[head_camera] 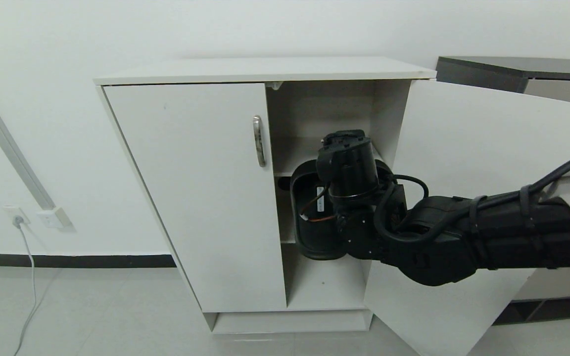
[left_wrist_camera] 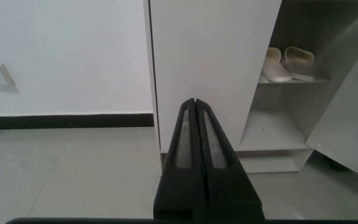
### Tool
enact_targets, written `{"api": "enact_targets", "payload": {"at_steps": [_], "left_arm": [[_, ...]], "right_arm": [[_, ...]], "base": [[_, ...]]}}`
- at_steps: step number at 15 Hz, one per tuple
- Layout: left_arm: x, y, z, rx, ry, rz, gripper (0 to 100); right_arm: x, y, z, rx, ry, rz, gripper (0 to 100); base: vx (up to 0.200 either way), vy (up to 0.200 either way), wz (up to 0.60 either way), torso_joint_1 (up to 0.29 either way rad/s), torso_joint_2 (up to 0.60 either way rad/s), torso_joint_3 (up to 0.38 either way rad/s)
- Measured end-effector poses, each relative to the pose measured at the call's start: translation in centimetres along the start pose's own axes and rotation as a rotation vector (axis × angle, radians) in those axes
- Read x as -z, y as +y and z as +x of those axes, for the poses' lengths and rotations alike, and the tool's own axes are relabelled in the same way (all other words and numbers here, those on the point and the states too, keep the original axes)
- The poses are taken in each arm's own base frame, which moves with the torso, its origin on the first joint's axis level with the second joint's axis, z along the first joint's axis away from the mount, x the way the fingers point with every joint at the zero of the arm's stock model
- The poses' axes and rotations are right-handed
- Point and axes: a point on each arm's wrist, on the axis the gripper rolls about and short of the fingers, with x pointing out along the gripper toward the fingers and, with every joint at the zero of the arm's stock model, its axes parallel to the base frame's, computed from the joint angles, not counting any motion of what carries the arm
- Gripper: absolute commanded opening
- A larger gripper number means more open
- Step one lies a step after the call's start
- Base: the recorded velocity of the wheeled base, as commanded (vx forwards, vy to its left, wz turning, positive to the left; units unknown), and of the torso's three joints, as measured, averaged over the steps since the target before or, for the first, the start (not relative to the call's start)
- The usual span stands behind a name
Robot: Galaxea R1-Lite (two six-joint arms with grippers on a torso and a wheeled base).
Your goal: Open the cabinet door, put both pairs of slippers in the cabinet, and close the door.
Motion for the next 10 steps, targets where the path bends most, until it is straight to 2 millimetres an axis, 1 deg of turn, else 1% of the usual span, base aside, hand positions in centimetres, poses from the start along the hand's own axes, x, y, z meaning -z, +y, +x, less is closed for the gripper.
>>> {"api": "enact_targets", "payload": {"at_steps": [2, 10], "left_arm": [[0.00, 0.00, 0.00, 0.001, 0.000, 0.000, 0], [-0.04, -0.01, -0.01, 0.003, -0.001, 0.000, 0]], "right_arm": [[0.01, 0.03, 0.06, 0.001, 0.000, -0.002, 0], [0.04, 0.11, 0.03, -0.001, 0.000, -0.012, 0]], "base": [[0.000, 0.000, 0.00, 0.000, 0.00, 0.000], [0.200, 0.000, 0.00, 0.004, 0.00, 0.004]]}}
